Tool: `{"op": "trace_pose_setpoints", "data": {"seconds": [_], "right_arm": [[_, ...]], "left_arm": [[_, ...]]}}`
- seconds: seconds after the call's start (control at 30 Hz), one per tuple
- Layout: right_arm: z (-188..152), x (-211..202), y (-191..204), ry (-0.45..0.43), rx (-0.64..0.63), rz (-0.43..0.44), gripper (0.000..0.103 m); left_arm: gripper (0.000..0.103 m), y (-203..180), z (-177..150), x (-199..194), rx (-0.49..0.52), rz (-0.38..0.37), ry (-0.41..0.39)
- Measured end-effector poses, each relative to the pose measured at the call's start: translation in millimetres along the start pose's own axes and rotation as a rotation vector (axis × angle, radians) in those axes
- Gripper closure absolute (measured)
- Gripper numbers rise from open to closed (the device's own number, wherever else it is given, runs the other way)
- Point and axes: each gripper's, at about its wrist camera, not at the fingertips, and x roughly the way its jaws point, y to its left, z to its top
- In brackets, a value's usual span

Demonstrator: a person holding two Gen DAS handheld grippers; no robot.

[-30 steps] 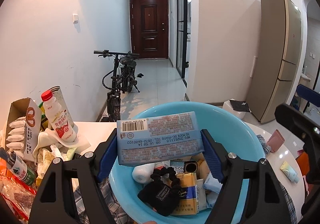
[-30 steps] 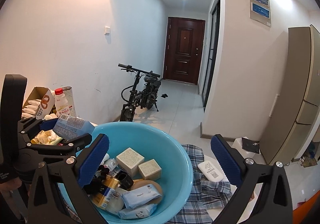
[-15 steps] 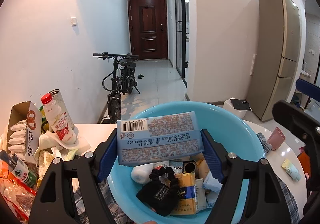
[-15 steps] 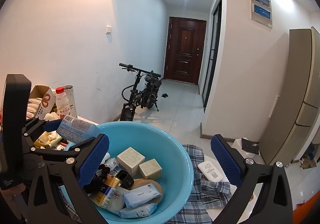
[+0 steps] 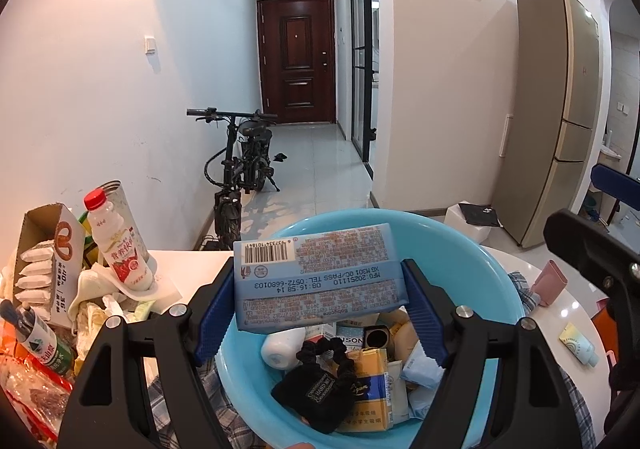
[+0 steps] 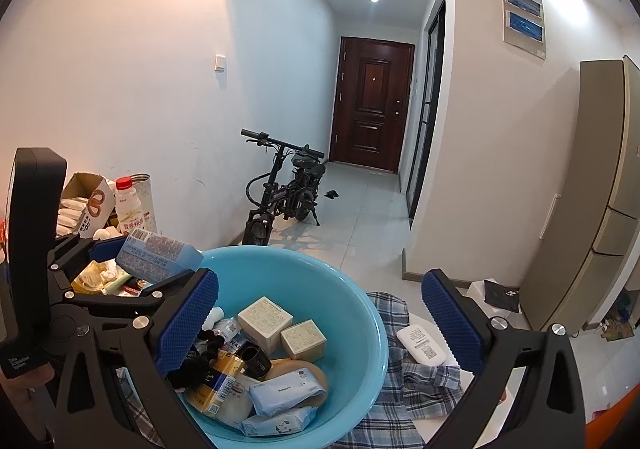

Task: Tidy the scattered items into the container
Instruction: 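Hold the blue soap box above the basin with the left gripper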

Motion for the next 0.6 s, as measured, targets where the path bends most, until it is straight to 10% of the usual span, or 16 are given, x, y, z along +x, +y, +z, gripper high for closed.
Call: {"op": "trace_pose_setpoints", "data": {"seconds": [0.6], "right_arm": [[8.1,-16.0,-2.6,-0.012,0.000,0.022,0.000]], "left_arm": [[0.027,-1.2,0.4,-3.6,0.008,0.014,-0.012]]}}
